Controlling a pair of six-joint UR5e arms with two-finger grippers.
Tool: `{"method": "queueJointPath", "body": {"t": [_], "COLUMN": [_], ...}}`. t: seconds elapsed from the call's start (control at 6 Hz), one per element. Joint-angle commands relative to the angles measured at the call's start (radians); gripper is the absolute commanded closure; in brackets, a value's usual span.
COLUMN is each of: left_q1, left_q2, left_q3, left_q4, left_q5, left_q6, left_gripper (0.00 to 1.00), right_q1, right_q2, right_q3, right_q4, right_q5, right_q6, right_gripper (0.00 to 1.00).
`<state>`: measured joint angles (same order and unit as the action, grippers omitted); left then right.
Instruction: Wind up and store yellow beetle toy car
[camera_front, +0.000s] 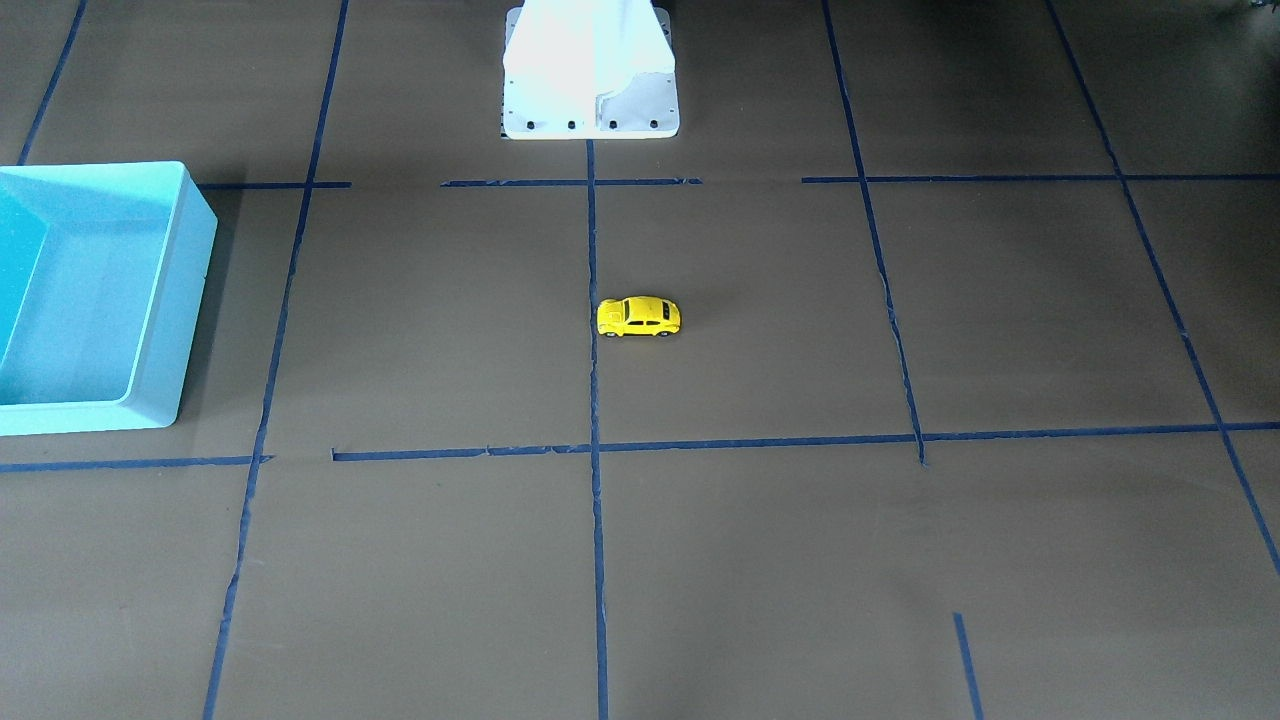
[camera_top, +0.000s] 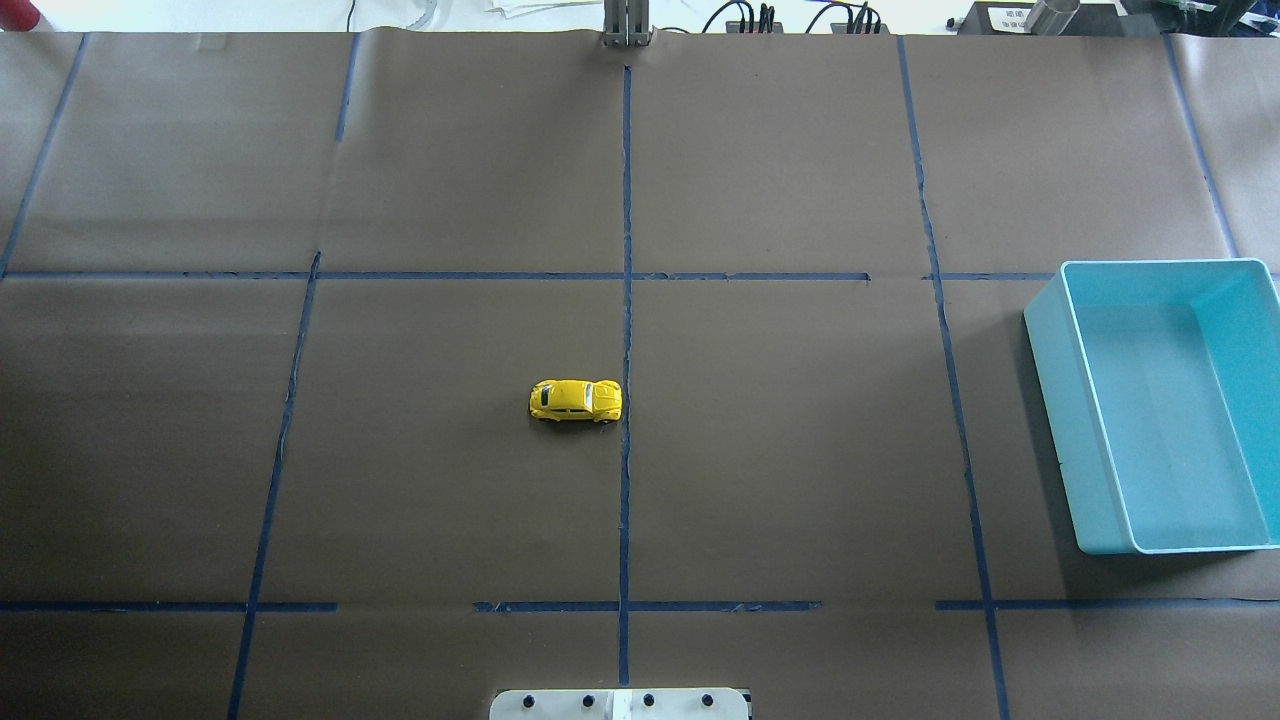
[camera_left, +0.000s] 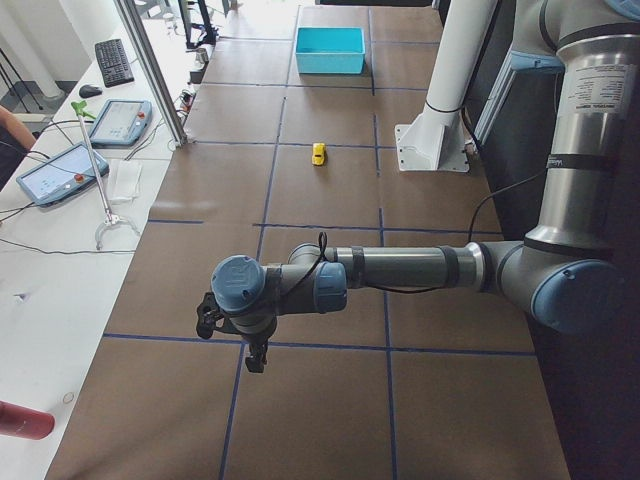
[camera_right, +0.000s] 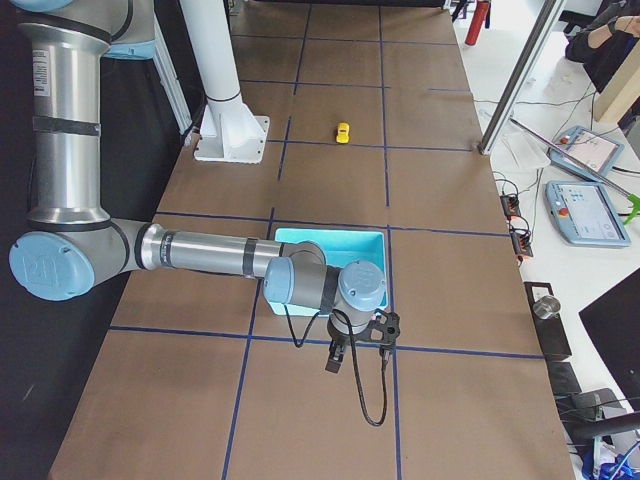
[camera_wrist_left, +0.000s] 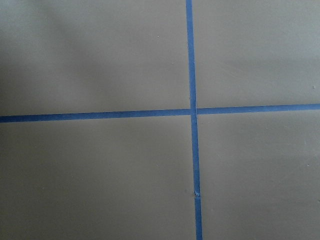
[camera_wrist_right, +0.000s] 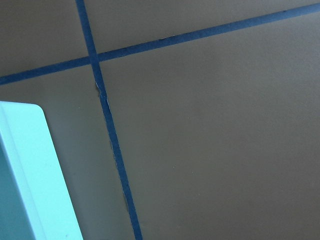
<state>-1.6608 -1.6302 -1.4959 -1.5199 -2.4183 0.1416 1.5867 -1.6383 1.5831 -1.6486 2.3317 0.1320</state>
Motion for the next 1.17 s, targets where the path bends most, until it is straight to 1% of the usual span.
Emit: {"method": "queueJointPath", "body": {"t": [0.0, 0.67, 0.83, 1.0], "left_q1": [0.001, 0.001, 0.025, 0.086], "left_q2": [-0.002, -0.002, -0.014, -0.014], "left_q3": [0.006, -0.007, -0.017, -0.018], "left_q4": [-0.008, -0.011, -0.04, -0.157], "left_q5": [0.004, -0.002, -0.005, -0.005], "left_q6": [0.001, 0.006, 0.007, 0.001], "left_gripper": [0.0, 0.0, 0.0, 0.0], "right_q1": [-0.001, -0.001, -0.001, -0.001], "right_q2": [-0.002, -0.002, -0.002, -0.002], "right_q3": [0.0, 0.0, -0.002, 0.0], "right_q4": [0.001, 0.001, 0.0, 0.001], "right_q5": [-0.002, 0.0, 0.0, 0.0], "right_q6": [0.0, 0.001, 0.001, 0.001], "right_gripper": [0.0, 0.0, 0.0, 0.0]}}
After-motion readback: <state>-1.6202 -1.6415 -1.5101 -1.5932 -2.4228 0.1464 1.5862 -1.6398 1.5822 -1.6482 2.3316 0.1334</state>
